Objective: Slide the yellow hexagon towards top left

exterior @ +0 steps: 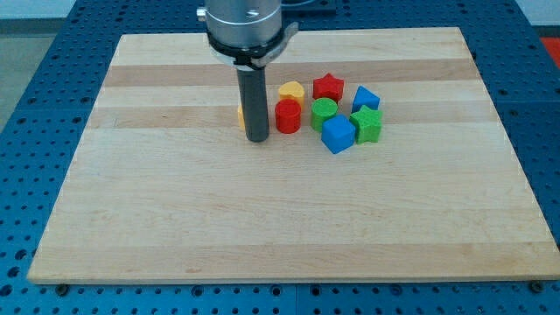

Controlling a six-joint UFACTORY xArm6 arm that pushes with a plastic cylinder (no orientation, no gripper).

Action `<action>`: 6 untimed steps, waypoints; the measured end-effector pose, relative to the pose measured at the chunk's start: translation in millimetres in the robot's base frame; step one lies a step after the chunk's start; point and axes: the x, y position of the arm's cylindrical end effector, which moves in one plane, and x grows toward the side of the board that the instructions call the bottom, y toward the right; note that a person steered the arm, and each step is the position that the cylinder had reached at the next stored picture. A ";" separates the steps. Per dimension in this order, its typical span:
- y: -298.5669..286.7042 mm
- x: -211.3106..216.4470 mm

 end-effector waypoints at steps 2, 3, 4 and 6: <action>-1.6 -38.1; -1.6 -58.1; -1.6 -78.5; -1.6 -115.4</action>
